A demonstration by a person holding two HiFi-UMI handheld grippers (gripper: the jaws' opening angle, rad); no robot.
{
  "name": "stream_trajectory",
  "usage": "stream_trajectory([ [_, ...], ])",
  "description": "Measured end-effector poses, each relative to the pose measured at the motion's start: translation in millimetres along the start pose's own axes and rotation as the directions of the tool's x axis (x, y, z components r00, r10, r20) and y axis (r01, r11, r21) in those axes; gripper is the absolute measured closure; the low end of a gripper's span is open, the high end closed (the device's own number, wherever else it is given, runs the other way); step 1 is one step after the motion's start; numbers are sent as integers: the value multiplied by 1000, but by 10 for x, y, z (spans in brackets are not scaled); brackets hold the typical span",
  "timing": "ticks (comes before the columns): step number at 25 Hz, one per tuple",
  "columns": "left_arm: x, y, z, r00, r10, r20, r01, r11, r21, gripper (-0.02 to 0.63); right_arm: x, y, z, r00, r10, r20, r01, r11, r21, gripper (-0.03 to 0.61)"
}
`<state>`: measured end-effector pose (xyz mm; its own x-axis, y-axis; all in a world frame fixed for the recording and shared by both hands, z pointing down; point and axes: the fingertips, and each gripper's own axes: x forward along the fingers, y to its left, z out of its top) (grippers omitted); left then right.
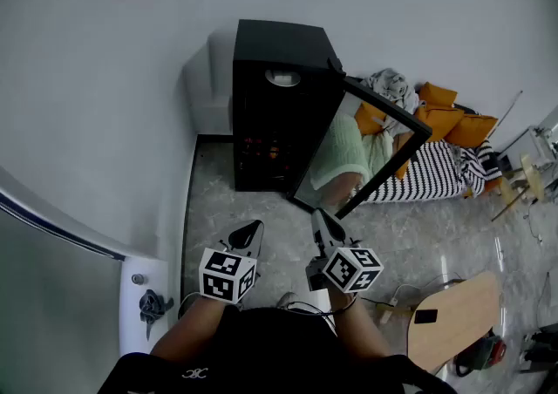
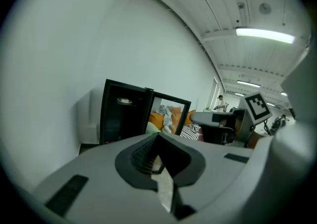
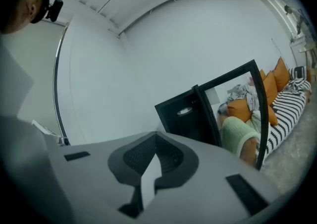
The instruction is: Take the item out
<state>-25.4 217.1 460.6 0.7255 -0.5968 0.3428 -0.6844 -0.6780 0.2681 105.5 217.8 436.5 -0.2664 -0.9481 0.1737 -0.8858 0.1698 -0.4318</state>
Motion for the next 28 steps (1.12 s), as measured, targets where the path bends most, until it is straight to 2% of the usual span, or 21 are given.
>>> stream_trajectory([
  [5,-58,94,17,1000,4,10,-4,1000,4,614,6,201,25,997,59,48,-58,998,-18,571],
  [8,-107,170,21,1000,8,18,-8,1000,3,614,47,306,1,996,67,56,-65,998,-26,571],
  [20,-443,683,67,998,30,49,-30,1000,-7,614,377,642,-202,1000,20,14,-19,999,-40,571],
  [28,-553,993,28,999,27,33,-26,999,-34,614,527,891,-281,1000,13,-4,-13,995,-97,571],
])
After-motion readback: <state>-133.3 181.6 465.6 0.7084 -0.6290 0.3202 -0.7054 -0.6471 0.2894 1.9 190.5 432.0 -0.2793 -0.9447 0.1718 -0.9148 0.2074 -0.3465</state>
